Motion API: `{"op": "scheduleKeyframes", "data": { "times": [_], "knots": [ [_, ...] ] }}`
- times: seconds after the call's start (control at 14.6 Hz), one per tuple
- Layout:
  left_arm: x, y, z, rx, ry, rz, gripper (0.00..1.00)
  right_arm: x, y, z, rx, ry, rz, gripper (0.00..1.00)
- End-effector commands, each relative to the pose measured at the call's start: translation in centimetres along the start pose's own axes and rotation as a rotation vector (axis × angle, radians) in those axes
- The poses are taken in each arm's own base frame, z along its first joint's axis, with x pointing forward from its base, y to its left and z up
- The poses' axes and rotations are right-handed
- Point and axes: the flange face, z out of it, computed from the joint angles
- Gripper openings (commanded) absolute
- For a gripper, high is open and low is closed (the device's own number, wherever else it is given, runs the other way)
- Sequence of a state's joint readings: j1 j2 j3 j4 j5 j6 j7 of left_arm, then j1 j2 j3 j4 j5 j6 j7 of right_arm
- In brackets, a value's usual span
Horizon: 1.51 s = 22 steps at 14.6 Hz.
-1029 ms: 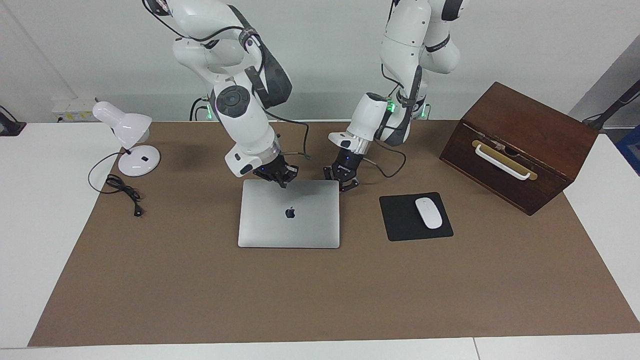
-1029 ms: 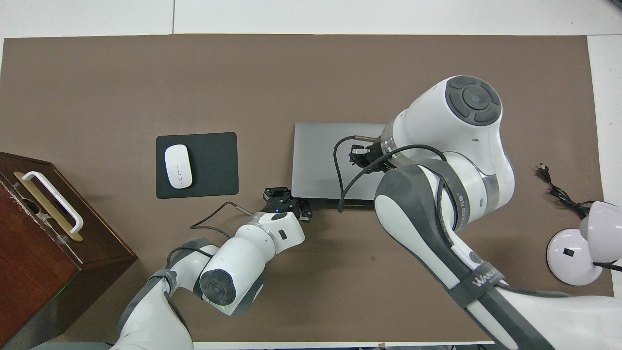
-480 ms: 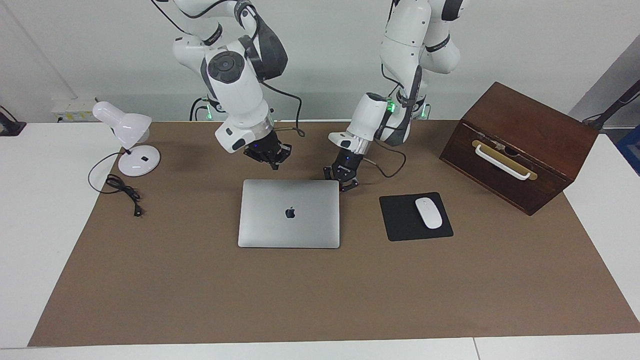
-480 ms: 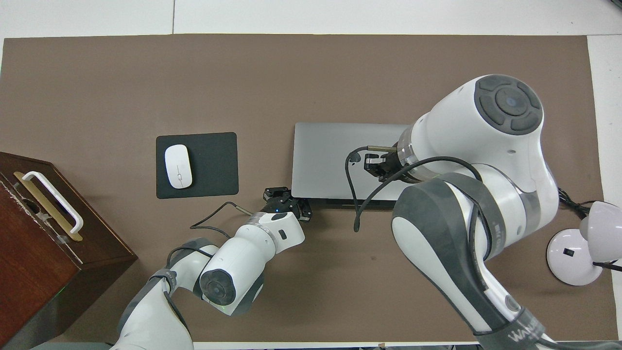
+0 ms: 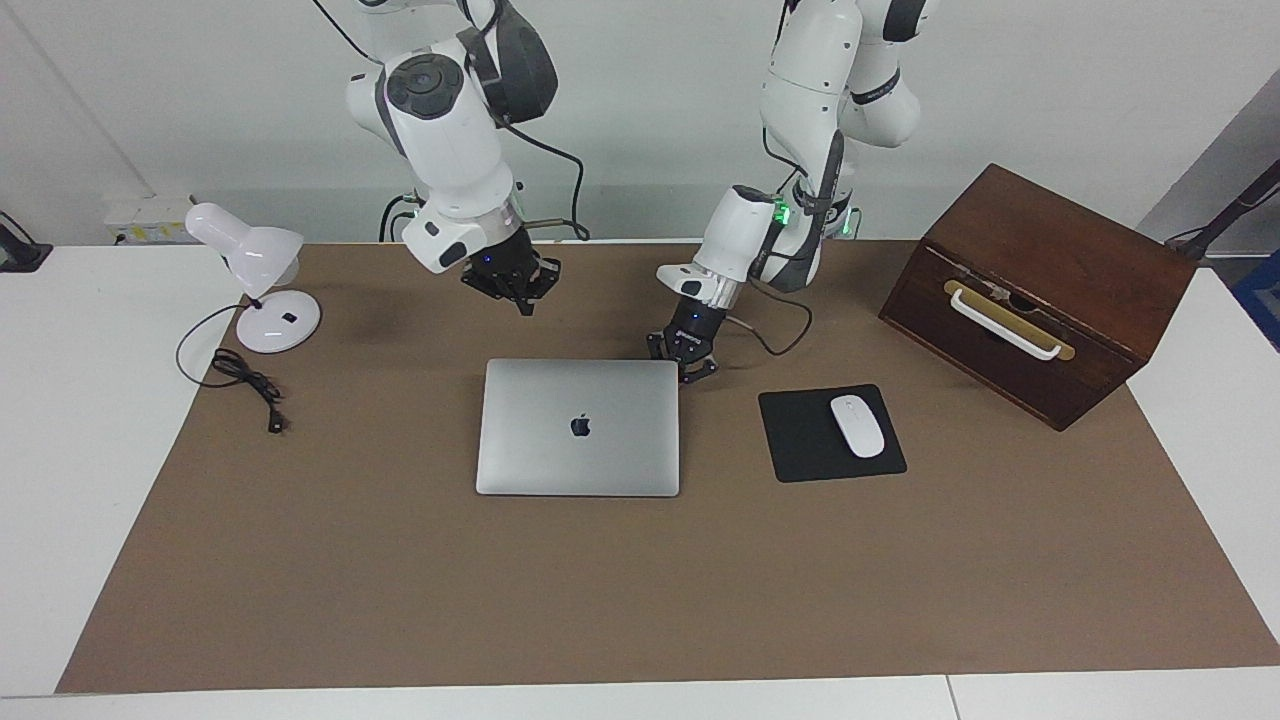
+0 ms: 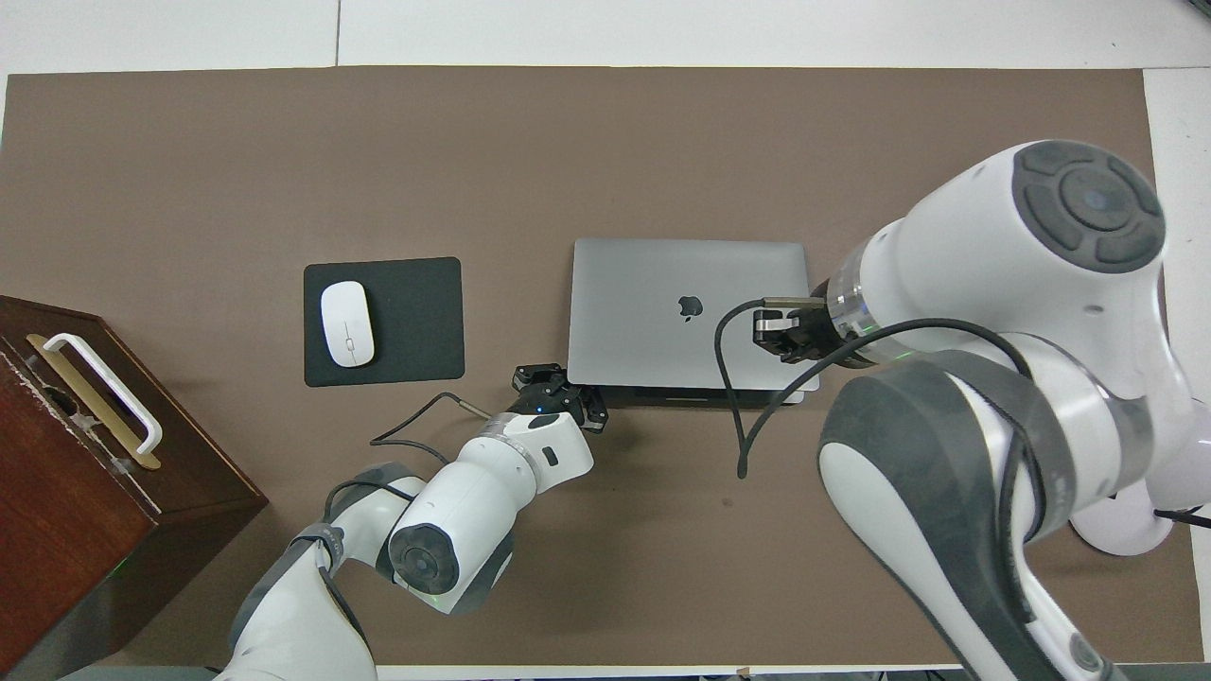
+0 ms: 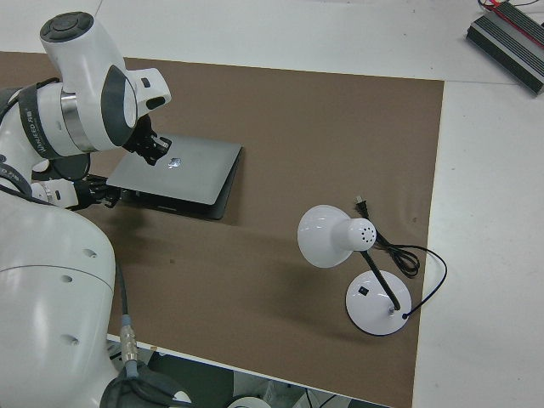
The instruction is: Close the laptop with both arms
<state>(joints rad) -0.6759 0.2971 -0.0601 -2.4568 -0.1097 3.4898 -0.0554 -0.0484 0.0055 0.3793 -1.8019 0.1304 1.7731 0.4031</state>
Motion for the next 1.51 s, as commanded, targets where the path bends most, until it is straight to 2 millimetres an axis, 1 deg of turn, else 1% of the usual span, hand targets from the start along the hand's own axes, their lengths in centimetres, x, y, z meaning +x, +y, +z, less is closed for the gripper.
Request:
{"op": "scheduleKeyframes", "data": {
  "times": [0.0,0.07,0.14,0.21,0.27,0.41,0.48,0.55,0.75,0.96,1.23,1.37,1.44],
  "knots": [
    [-0.5,-1.6,-0.1,0.027,-0.039,-0.013,0.00,-0.4,2.8,-2.2,-0.026,0.021,-0.053,0.00],
    [0.0,-1.8,-0.6,0.030,-0.057,-0.018,0.00,-0.5,3.0,-2.6,-0.024,0.027,-0.065,0.00],
    [0.6,-1.8,-1.1,0.029,-0.079,-0.020,0.00,-0.4,3.4,-2.8,-0.023,0.030,-0.062,0.08],
    [1.1,-1.7,-1.7,0.027,-0.091,-0.017,0.00,-0.5,3.5,-3.0,-0.023,0.034,-0.061,0.12],
    [1.6,-1.6,-2.3,0.025,-0.101,-0.017,0.00,-0.4,3.6,-3.0,-0.023,0.036,-0.065,0.21],
    [2.4,-1.5,-3.3,0.023,-0.125,-0.019,0.00,0.2,5.0,-3.3,-0.018,0.046,-0.092,0.45],
    [2.7,-1.9,-3.8,0.028,-0.143,-0.027,0.00,0.3,6.1,-3.7,-0.018,0.046,-0.091,0.63],
    [3.0,-2.5,-4.3,0.035,-0.171,-0.035,0.00,0.2,6.7,-4.3,-0.018,0.053,-0.089,1.00],
    [3.8,-2.2,-6.1,0.028,-0.233,-0.024,0.00,-0.1,7.4,-4.9,-0.020,0.052,-0.078,1.00],
    [4.2,-1.7,-7.7,0.022,-0.312,-0.021,0.00,-0.1,7.6,-5.0,-0.020,0.052,-0.074,1.00],
    [4.8,-2.1,-9.9,0.025,-0.409,-0.036,0.00,0.4,10.0,-5.9,-0.016,0.056,-0.058,1.00],
    [5.6,-3.1,-10.7,0.032,-0.441,-0.052,0.00,0.5,11.2,-7.1,-0.013,0.064,-0.053,1.00],
    [6.4,-3.2,-11.2,0.032,-0.465,-0.056,0.00,0.6,11.7,-7.2,-0.013,0.066,-0.050,1.00]
  ]
}}
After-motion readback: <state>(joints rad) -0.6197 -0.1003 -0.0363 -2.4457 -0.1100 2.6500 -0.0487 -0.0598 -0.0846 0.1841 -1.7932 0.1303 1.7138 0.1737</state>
